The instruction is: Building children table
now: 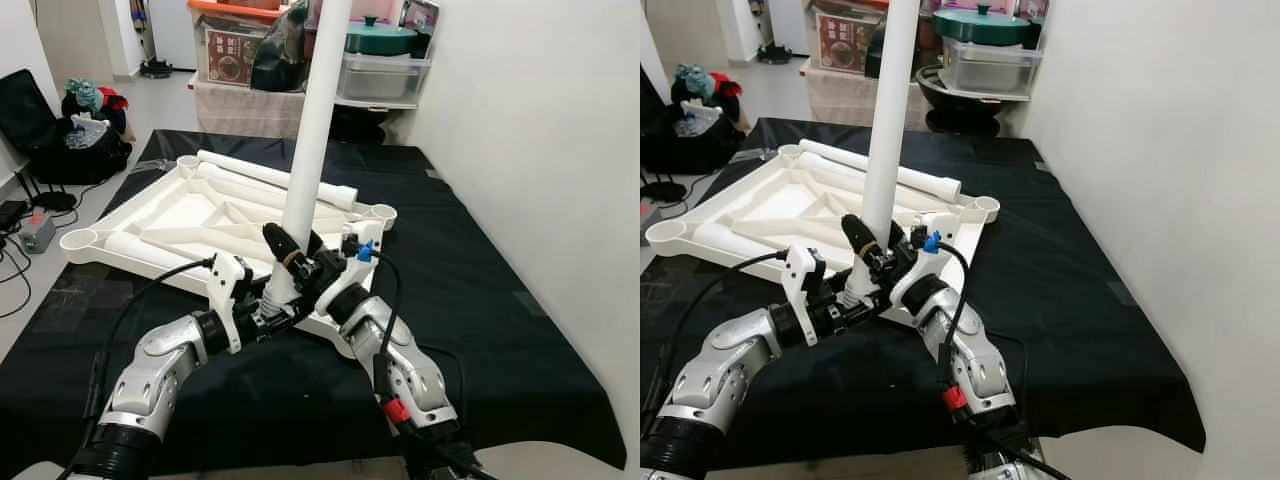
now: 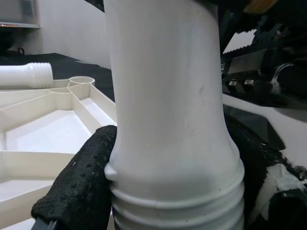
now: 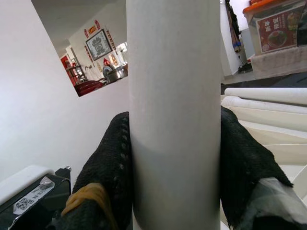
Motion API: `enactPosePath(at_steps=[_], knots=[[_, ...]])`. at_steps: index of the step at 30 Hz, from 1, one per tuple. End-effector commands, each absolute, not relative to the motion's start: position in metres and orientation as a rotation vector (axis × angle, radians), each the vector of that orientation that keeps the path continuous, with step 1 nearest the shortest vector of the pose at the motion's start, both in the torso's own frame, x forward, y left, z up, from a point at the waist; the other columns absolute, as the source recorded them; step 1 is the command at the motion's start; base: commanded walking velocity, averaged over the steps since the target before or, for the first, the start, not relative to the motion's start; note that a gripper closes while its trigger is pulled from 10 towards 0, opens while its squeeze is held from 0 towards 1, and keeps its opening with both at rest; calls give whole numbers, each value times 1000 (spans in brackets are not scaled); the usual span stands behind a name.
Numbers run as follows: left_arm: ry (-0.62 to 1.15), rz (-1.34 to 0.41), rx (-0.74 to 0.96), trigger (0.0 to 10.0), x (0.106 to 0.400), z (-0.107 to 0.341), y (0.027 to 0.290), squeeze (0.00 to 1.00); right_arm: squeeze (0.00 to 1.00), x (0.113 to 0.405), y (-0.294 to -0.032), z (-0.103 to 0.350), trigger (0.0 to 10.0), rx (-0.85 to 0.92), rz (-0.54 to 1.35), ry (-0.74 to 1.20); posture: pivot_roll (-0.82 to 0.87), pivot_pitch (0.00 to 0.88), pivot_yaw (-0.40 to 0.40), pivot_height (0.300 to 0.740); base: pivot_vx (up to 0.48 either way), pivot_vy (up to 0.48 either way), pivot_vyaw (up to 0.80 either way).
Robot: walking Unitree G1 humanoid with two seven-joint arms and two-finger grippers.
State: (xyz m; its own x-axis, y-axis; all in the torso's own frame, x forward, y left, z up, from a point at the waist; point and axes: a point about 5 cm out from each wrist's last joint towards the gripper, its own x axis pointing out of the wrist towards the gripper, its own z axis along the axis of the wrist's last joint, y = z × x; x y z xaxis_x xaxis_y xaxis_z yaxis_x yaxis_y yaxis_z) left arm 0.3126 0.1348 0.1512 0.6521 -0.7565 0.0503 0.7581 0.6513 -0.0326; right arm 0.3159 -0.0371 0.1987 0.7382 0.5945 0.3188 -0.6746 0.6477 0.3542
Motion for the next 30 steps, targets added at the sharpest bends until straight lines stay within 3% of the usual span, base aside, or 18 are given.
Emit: enactPosePath(at_steps=[1, 3, 4, 5, 6, 9, 10, 11, 14, 15, 22, 23, 24, 25, 30], knots=[[16, -820, 39, 0, 314, 141, 138, 0, 0, 314, -33, 203, 0, 521, 720, -208, 85, 0, -99, 740, 0, 0, 0], [16, -820, 39, 0, 314, 141, 138, 0, 0, 314, -33, 203, 0, 521, 720, -208, 85, 0, -99, 740, 0, 0, 0], [16, -808, 118, 980, 315, 139, 143, 0, 0, 314, -35, 204, 0, 520, 713, -209, 86, 0, -100, 740, 0, 0, 0], [16, -808, 118, 980, 315, 139, 143, 0, 0, 314, -35, 204, 0, 520, 713, -209, 86, 0, -100, 740, 0, 0, 0], [16, -801, 191, 3294, 314, 137, 148, 0, 0, 316, -38, 204, 0, 525, 702, -207, 87, 0, -100, 740, 0, 0, 0], [25, -794, 254, 3922, 314, 134, 154, 0, 0, 317, -41, 204, 0, 531, 690, -204, 86, 0, -100, 740, 0, 0, 0], [31, -790, 290, 6510, 312, 132, 159, 0, 0, 319, -44, 204, 10000, 536, 675, -191, 85, 0, -99, 740, 0, 0, 0], [38, -790, 322, 7176, 310, 129, 163, 0, 0, 321, -46, 204, 10000, 545, 668, -176, 87, 0, -102, 740, 0, 0, 0], [42, -795, 349, 7176, 309, 127, 166, 0, 0, 322, -46, 204, 10000, 557, 668, -163, 88, 0, -103, 740, 0, 0, 0], [44, -802, 374, 7804, 307, 126, 167, 0, 0, 322, -46, 204, 10000, 569, 671, -151, 89, 0, -105, 740, 0, 0, 0], [43, -823, 428, 8392, 305, 122, 166, 0, 0, 321, -42, 203, 10000, 597, 683, -127, 88, 0, -104, 740, 0, 0, 0], [41, -830, 444, 8706, 305, 121, 165, 0, 925, 321, -41, 203, 10000, 608, 684, -118, 87, 0, -103, 740, 0, 0, 0], [41, -830, 444, 8706, 305, 121, 165, 0, 925, 321, -41, 203, 10000, 608, 684, -118, 87, 0, -103, 740, 0, 0, 0], [37, -834, 458, 8627, 305, 120, 164, 0, 1000, 321, -40, 202, 10000, 623, 682, -111, 87, 0, -103, 740, 0, 0, 0], [30, -836, 475, 8941, 305, 117, 163, 0, 1000, 322, -41, 203, 10000, 691, 664, -94, 87, 0, -106, 740, 0, 0, 0]])
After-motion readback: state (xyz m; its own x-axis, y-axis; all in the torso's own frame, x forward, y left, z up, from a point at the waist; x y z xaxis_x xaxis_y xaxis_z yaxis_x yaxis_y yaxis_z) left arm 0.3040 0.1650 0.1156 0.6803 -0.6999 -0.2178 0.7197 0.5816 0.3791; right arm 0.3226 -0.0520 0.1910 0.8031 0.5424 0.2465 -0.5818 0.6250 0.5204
